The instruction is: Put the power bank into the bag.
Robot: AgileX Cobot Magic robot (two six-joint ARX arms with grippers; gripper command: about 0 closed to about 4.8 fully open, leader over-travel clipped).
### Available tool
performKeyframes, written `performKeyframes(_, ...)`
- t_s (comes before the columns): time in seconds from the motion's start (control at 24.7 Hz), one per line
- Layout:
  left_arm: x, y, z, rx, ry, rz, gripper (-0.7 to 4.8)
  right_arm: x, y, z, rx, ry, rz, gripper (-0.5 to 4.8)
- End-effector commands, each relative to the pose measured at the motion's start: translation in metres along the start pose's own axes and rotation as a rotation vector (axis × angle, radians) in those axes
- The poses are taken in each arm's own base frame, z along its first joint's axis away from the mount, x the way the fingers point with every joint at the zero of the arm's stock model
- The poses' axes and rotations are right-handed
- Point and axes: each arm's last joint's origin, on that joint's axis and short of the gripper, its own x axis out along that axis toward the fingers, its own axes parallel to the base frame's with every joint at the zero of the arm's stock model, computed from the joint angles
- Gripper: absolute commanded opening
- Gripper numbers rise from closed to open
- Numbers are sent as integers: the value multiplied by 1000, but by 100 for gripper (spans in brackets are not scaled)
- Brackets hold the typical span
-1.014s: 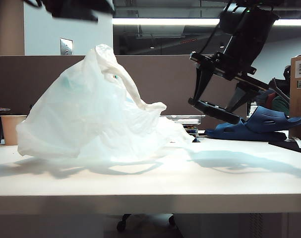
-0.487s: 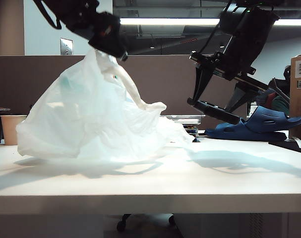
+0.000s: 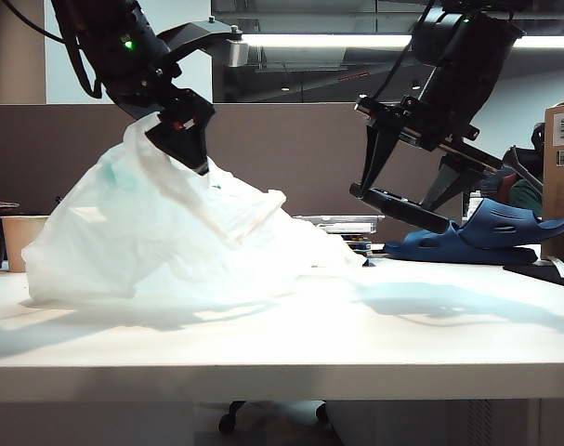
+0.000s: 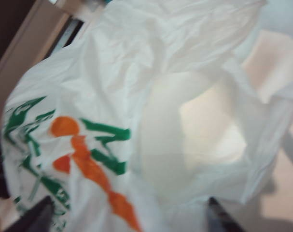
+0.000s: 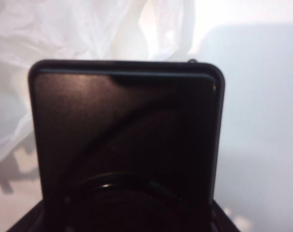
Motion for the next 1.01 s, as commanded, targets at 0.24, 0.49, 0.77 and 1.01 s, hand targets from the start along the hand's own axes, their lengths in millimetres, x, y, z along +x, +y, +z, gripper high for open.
performKeyframes(0.24,-3,5,3,-4,-4,57,-6,-6,4,3,-21,-25,36,260)
performKeyframes(0.49,-3,4,12,-12,-184,-85,-6,-4,10,-7,-72,73,120,259)
performKeyframes(0.77,-4,8,18,-58,-257,-61,-6,1,34,-26,-132,220,221,241)
performKeyframes(1.01,-5,7,19,-57,-296,-110,-6,5,51,-31,-163,248,307,241)
